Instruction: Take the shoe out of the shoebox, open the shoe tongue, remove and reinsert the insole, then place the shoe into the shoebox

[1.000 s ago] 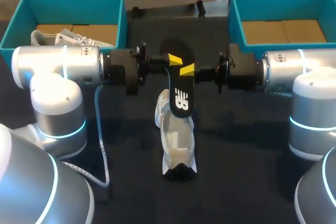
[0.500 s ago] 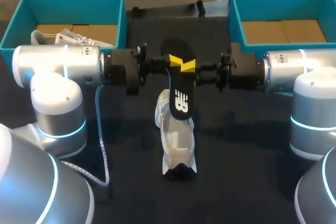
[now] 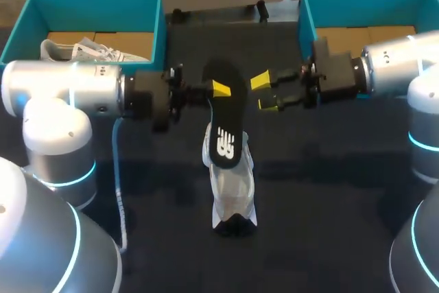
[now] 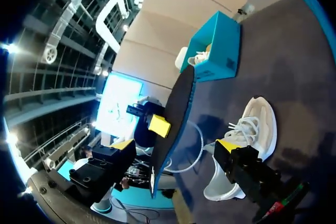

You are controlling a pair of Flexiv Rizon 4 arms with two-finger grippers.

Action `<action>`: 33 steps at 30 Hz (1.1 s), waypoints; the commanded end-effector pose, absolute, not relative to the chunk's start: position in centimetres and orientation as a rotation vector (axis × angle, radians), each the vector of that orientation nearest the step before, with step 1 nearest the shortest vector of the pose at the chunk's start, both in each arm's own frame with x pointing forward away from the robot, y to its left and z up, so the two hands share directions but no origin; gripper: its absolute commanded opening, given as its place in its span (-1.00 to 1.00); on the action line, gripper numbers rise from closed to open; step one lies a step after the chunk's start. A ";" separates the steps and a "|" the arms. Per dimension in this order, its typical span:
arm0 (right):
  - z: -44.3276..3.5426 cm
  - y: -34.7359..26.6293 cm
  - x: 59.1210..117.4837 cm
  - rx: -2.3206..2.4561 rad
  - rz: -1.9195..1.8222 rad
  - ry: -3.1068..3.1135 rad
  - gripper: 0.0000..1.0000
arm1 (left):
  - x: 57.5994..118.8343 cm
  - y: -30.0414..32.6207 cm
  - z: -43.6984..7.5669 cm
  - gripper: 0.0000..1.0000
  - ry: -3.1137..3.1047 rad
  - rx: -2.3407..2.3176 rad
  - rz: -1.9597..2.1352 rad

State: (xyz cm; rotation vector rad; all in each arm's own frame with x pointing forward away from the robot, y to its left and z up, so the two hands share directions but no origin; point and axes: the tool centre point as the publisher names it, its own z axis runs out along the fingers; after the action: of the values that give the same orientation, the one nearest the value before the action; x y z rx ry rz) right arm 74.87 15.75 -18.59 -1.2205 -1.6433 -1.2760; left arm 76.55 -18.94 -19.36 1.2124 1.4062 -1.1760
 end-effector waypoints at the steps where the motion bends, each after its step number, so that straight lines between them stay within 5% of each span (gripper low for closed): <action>1: -18.7 15.9 74.9 -1.142 -1.229 -1.803 1.00 | 74.9 -17.5 -19.2 -1.00 1.423 1.217 -1.223; 8: -19.6 12.8 73.0 -0.709 -1.295 -2.230 1.00 | 73.5 -16.2 -19.0 -1.00 1.442 1.177 -1.327; 33: -21.7 10.9 70.0 -0.523 -1.232 -2.693 1.00 | 68.5 -16.4 -17.3 -1.00 1.548 1.086 -1.499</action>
State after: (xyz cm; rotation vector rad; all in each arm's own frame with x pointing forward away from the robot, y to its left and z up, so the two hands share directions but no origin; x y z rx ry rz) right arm 72.16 11.67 -21.50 -0.5015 -2.5399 -1.2416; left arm 70.66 -16.95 -17.37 1.1575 1.5376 -1.4879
